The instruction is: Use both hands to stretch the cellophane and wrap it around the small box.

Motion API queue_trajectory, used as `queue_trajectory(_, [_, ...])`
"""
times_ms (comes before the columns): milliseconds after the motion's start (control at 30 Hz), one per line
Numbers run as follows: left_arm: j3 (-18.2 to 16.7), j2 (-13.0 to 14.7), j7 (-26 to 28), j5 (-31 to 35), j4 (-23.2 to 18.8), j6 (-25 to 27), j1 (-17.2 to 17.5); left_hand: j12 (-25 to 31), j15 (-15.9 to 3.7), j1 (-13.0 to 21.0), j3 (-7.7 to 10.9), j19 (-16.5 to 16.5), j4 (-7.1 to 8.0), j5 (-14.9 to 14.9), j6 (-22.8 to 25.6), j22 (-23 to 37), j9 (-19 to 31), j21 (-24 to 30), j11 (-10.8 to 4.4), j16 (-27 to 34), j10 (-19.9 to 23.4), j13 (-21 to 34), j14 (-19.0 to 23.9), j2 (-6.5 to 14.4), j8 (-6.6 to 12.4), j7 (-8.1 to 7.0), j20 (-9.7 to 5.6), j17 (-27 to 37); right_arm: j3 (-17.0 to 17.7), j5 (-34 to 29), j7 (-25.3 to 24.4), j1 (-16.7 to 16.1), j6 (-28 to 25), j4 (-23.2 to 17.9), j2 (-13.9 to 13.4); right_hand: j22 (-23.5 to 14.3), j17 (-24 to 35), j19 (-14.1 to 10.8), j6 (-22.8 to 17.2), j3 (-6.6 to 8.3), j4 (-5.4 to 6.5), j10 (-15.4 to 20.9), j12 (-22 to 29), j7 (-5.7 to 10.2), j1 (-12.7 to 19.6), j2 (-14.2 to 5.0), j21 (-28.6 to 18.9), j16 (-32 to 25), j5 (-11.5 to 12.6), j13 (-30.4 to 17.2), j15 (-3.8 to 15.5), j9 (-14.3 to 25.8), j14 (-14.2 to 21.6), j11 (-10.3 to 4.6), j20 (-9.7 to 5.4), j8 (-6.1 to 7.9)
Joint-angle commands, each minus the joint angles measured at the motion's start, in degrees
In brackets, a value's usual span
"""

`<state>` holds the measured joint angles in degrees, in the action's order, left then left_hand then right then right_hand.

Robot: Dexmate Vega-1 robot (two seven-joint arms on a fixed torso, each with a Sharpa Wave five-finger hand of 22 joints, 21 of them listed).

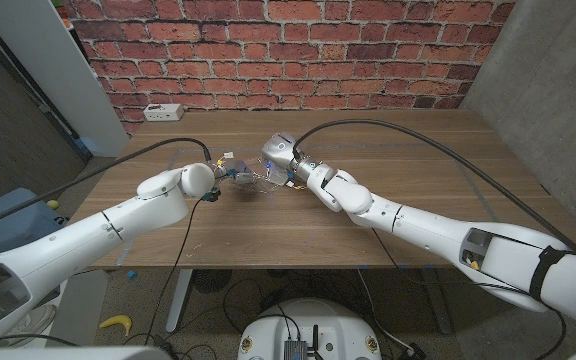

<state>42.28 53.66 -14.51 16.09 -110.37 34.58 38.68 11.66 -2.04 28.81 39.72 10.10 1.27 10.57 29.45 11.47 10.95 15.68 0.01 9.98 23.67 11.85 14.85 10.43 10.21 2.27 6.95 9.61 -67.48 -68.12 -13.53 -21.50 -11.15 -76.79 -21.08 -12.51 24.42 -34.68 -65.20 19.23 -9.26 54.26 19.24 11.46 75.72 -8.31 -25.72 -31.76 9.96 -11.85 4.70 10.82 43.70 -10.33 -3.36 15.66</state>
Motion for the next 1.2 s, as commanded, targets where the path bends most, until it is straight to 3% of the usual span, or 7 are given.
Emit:
queue_trajectory(33, [-0.4,0.7,0.5,-0.4,-0.4,0.0,0.5,0.5,-0.79,-0.7,0.14,-0.2,0.56,-0.1,0.5,0.1,0.0,-0.1,-0.15,0.3,0.3,0.1,0.3,0.1,0.73,0.26,0.13,0.0,-1.5,4.6,-6.4,3.0,1.5,8.1,4.5,0.0,0.0,0.1,-0.3,-0.30,0.04,0.4,-0.1,0.01,0.7,-0.15,-0.7,0.1,0.2,-0.2,9.13,0.1,-0.2,-0.18,-1.94,-0.18])
queue_trajectory(333, [-2.9,2.5,4.3,-0.2,-3.9,3.2,3.5,0.7,0.04,-2.4,-1.55,0.0,-0.35,-0.4,2.7,-0.1,-0.1,-0.2,0.09,0.6,0.8,0.0,1.7,-2.7,1.24,0.11,0.49,0.0,-3.5,8.0,-7.8,5.1,4.7,11.2,6.0,0.1,-0.4,0.2,-0.4,-0.50,-0.05,0.3,-0.5,-0.10,0.9,-0.16,-1.1,1.1,0.3,-0.3,9.15,0.2,-1.1,-0.08,-1.93,-0.57])
queue_trajectory(567, [-7.4,3.9,10.3,-3.0,-6.6,2.8,8.4,0.7,0.28,-3.8,-2.59,0.0,-0.10,-0.5,2.6,-0.1,-0.1,-0.3,0.38,0.8,0.8,0.0,2.4,-3.4,1.03,0.14,1.37,0.2,-4.7,10.7,-8.4,6.1,6.7,14.3,7.7,0.4,-1.4,0.4,2.6,-1.25,0.32,-3.7,-3.1,-0.55,1.0,-0.47,-2.4,3.2,0.5,-0.3,9.13,0.4,-2.3,0.82,-1.60,-2.74])
queue_trajectory(700, [-8.9,4.5,12.5,-4.5,-7.2,1.2,10.2,0.7,0.31,-4.4,-2.82,0.1,0.13,-0.6,2.1,-0.1,-0.1,-0.2,0.48,0.9,0.8,-0.1,2.9,-3.4,0.81,0.03,1.55,0.2,-5.1,12.2,-6.9,6.4,6.3,15.5,8.7,1.0,-2.9,1.1,9.4,-2.88,1.69,-12.4,-7.5,-0.26,-1.5,-0.41,-4.0,6.6,0.8,-0.5,8.96,0.6,-4.2,0.50,-0.69,-5.07])
queue_trajectory(833, [-9.7,4.9,13.9,-5.4,-7.5,-0.4,11.5,0.8,0.15,-4.9,-3.01,0.4,0.35,-0.6,1.9,-0.1,-0.1,-0.2,0.46,1.0,1.1,-0.1,3.2,-3.3,0.70,-0.07,1.60,0.3,-5.1,13.9,-7.3,6.2,5.5,16.7,9.9,1.5,-4.4,1.8,18.9,-3.97,3.15,-22.4,-9.1,0.55,-6.6,0.11,-4.8,10.4,1.5,-0.4,8.66,0.4,-5.9,0.70,0.66,-5.86])
queue_trajectory(1000, [-10.0,5.0,14.1,-6.6,-6.9,-2.1,12.0,0.8,0.09,-6.0,-3.43,0.6,1.02,-0.7,1.2,-0.1,-0.1,-0.1,0.42,1.0,1.2,-0.1,3.5,-3.1,0.46,-0.35,1.57,0.4,-5.6,14.7,-7.0,6.1,2.9,17.5,11.3,1.8,-4.9,2.3,29.8,-6.02,5.06,-30.2,-9.0,1.01,-12.8,1.69,-4.9,13.1,2.3,-0.2,7.62,0.1,-7.8,1.82,2.31,-6.08])
queue_trajectory(1200, [-11.3,5.6,15.8,-8.0,-7.3,-4.1,13.8,0.9,0.10,-7.2,-3.92,0.7,1.81,-0.8,1.0,-0.1,0.0,-0.1,0.53,1.0,1.4,-0.1,3.6,-3.0,0.46,-0.42,1.66,0.5,-5.4,17.4,-5.9,6.2,1.1,18.8,13.1,2.0,-4.4,3.9,50.1,-9.61,8.39,-41.6,-8.9,-0.28,-22.8,3.43,-3.5,16.7,4.8,0.1,7.28,0.0,-12.1,2.99,5.06,-6.09])
